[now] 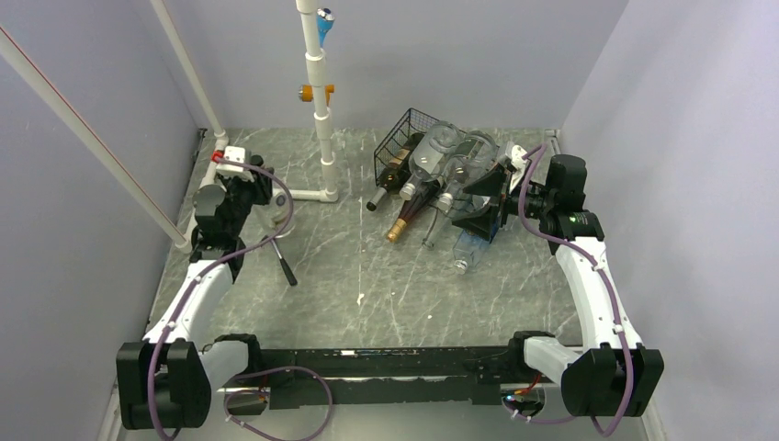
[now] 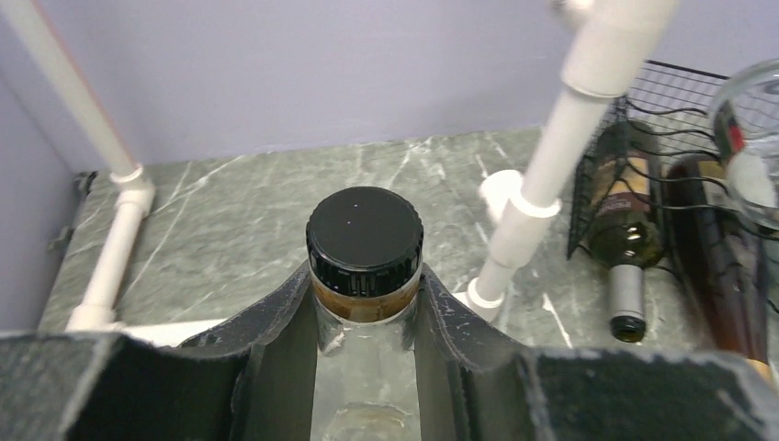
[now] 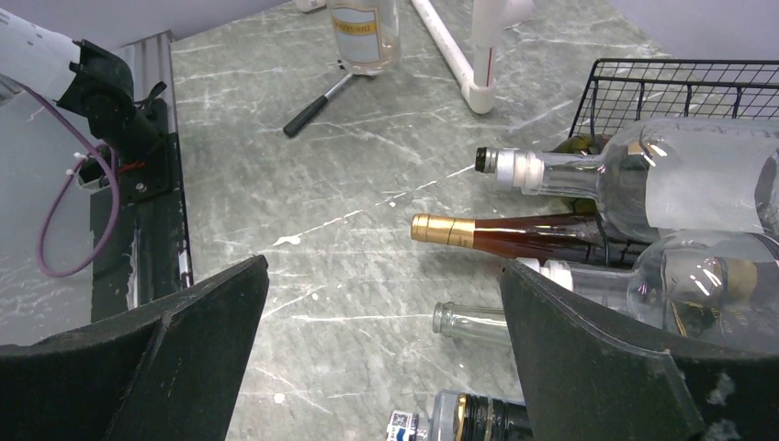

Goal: Take the wine bottle off the wine rack
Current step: Pick up the wine bottle from the center of the board, then place the wine bottle at the center of the board.

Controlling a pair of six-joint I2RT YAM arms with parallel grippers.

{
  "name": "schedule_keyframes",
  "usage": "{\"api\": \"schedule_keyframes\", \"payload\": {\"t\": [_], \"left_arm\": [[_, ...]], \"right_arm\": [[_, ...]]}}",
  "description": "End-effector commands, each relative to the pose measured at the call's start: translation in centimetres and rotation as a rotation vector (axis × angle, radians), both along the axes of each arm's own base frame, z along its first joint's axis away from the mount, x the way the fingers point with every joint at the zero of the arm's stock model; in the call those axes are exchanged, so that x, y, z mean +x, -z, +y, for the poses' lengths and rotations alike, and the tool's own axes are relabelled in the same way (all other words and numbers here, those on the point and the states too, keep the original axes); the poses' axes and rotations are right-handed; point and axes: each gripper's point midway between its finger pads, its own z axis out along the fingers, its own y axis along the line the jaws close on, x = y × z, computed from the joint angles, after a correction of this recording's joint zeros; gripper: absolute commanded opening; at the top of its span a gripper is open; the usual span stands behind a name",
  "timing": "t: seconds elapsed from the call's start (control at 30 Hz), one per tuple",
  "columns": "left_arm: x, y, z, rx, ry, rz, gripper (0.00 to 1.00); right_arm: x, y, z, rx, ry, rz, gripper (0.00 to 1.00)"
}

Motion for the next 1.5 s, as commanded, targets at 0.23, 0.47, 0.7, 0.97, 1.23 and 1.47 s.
{"api": "schedule_keyframes", "payload": {"t": [0.23,0.47,0.7,0.97,1.23,1.47], "left_arm": [[0.6,-11.9,7.3,0.037,-0.226,-0.354,0.0],[2.6,-11.6,10.6,0.054,-0.317,-0.329,0.0],[4.0,-11.1,14.2,0.101,-0.426,-0.341,0.0],[4.8,-9.8,16.2,0.109,-0.465,-0.335,0.0],[4.9,-6.8,16.7,0.082,-0.473,-0.281,0.34],[3.1,-5.5,16.6,0.019,-0.502,-0.241,0.88]], "right_arm": [[-0.7,-1.0,0.2,0.009,-0.038,-0.055,1.0],[-0.7,-0.8,0.2,0.008,-0.043,-0.048,1.0],[-0.5,-0.5,0.2,-0.001,-0.042,-0.042,1.0],[-0.2,-0.1,0.1,-0.005,-0.04,-0.026,1.0],[-0.1,0.1,0.1,-0.007,-0.038,-0.025,1.0],[-0.3,-0.1,0.1,-0.002,-0.043,-0.031,1.0]]}}
